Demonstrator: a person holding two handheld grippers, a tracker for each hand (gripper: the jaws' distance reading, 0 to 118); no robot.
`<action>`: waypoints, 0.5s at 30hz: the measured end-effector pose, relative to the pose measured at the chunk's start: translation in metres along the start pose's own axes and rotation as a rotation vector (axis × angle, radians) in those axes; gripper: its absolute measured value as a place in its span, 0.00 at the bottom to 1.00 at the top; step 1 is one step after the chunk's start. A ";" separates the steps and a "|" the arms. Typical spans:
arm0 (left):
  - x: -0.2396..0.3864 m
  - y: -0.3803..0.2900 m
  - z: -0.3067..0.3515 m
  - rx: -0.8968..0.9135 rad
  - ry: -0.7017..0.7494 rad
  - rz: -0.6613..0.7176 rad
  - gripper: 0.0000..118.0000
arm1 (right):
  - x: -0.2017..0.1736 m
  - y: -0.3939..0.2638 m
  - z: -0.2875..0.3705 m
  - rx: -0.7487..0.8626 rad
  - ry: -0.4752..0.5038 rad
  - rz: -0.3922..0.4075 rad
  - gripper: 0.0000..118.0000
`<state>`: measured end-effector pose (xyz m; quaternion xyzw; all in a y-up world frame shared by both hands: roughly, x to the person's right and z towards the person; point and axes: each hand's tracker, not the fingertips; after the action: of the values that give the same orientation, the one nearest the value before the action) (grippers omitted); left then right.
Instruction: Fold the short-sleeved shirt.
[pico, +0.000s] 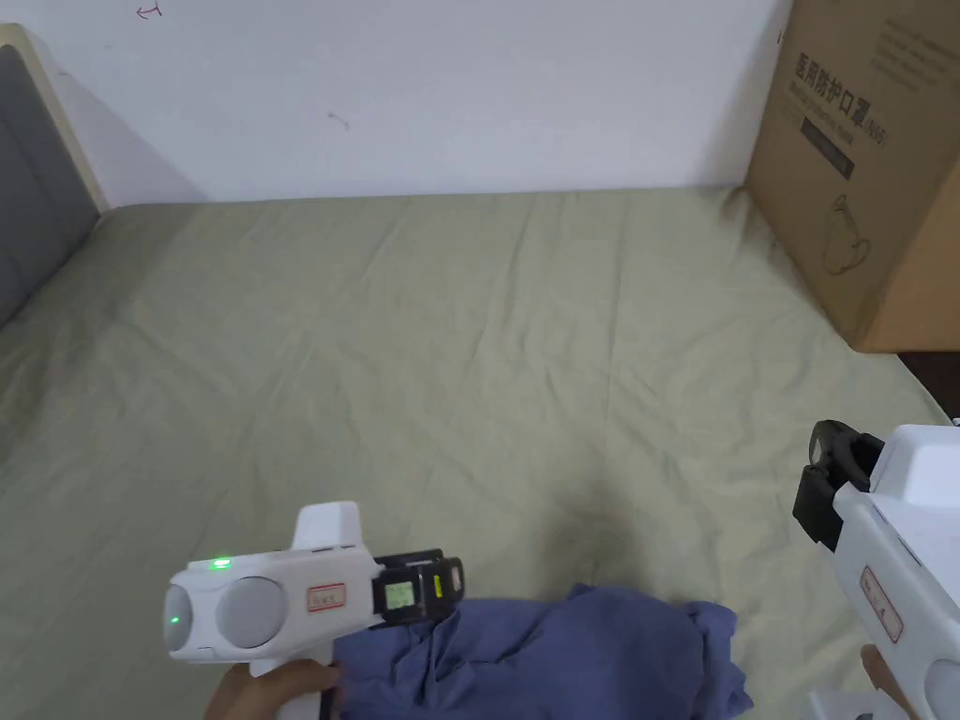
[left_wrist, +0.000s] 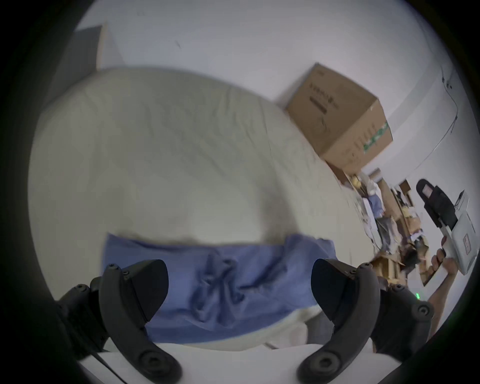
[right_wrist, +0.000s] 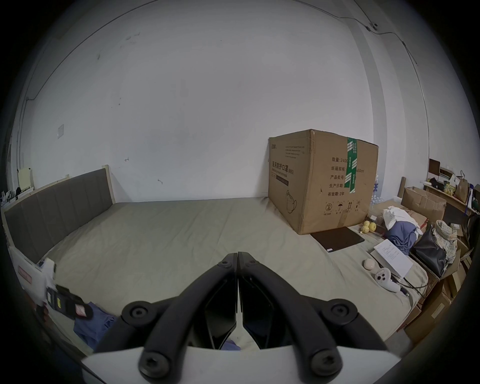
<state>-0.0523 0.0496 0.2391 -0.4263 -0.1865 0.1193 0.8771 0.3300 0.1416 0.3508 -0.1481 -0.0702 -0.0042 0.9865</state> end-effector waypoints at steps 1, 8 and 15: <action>-0.005 0.001 0.007 0.044 0.043 -0.022 0.96 | -0.001 0.001 0.000 0.002 0.002 0.002 0.00; -0.052 -0.007 0.030 0.206 0.256 -0.056 0.44 | -0.006 0.005 -0.001 0.007 0.021 0.007 0.00; -0.059 -0.040 0.003 0.092 0.280 -0.080 0.00 | -0.016 0.008 0.002 -0.004 0.030 0.007 0.00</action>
<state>-0.1044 0.0055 0.2589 -0.3901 -0.0735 0.0321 0.9172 0.3140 0.1495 0.3481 -0.1505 -0.0548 -0.0032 0.9871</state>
